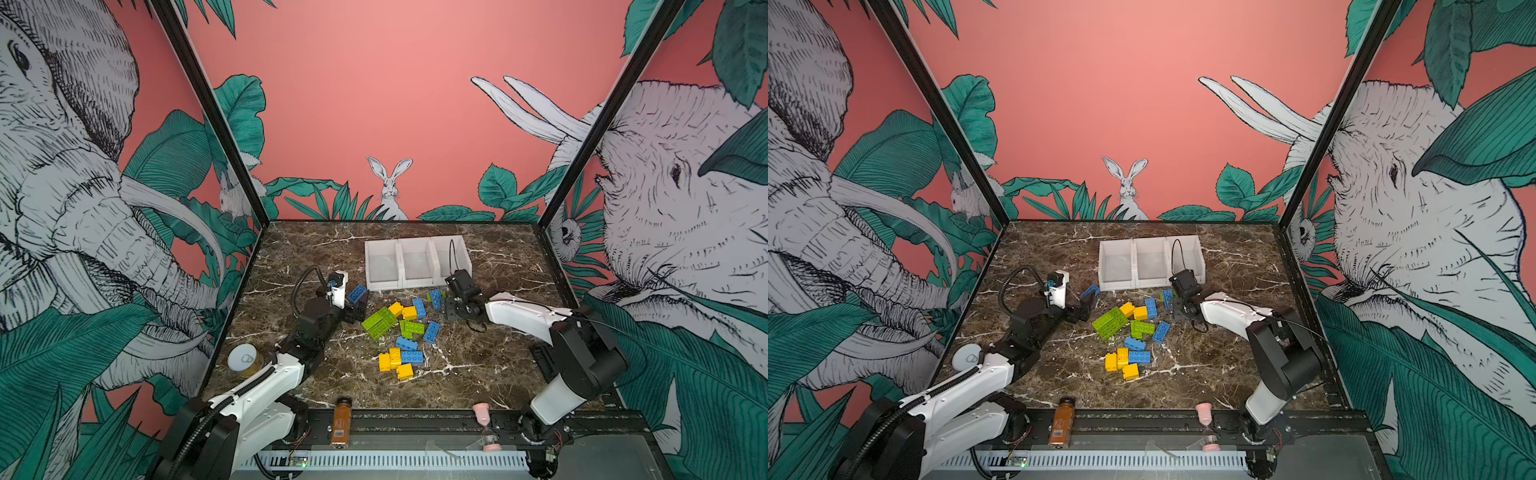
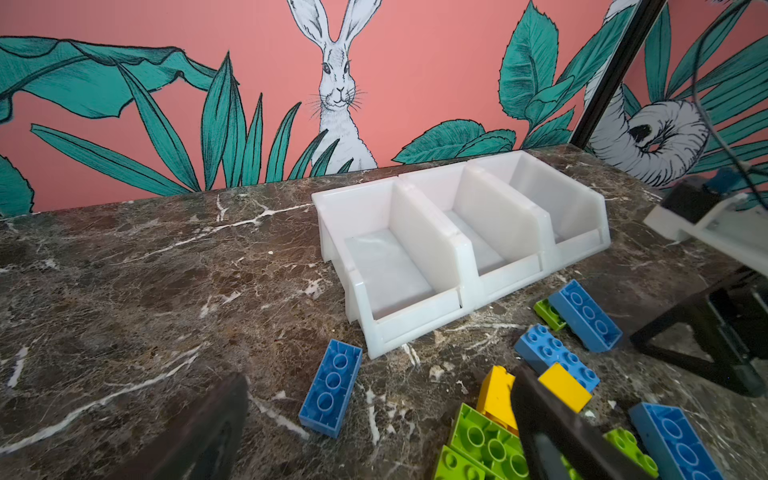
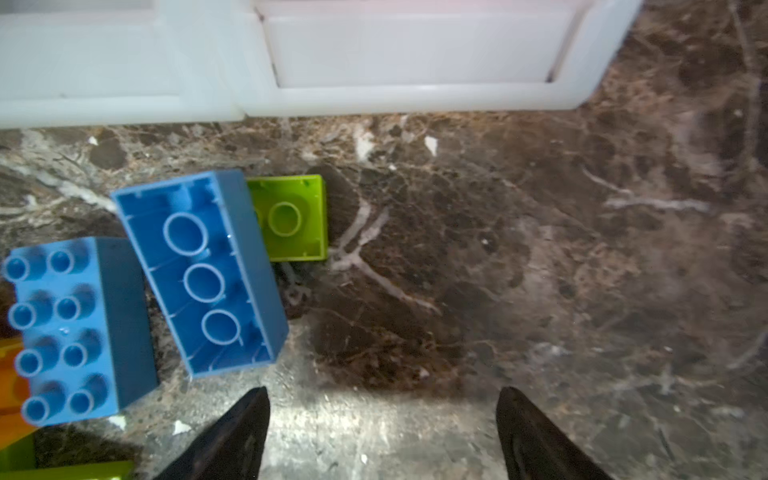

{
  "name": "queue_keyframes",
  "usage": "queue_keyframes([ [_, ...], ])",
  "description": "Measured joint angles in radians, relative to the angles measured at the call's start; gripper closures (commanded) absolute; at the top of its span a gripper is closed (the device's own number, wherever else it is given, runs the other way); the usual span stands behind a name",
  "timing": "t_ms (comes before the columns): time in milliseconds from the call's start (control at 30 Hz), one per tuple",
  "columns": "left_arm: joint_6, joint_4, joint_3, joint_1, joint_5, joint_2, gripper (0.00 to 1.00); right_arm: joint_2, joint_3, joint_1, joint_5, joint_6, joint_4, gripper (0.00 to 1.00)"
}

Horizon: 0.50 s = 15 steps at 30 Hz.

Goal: Sort the legos into containers by color
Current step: 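Lower the right gripper onto a blue brick near the bin and grasp it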

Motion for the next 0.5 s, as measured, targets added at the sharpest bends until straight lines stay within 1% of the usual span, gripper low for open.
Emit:
queue_keyframes([
  [133,0.0,0.0,0.0,0.0,0.0,0.0,0.01,-0.067,-0.016,0.002,-0.024,-0.012,0.002,0.18],
  [233,0.0,0.0,0.0,0.0,0.0,0.0,0.01,-0.069,-0.009,0.013,-0.045,-0.031,0.019,0.18],
  [333,0.0,0.0,0.0,0.0,0.0,0.0,0.01,-0.031,0.026,0.025,-0.061,-0.047,0.019,0.2],
  [500,0.0,-0.001,0.0,0.0,-0.001,0.0,0.01,0.089,0.122,0.045,-0.071,-0.066,0.03,0.24],
])
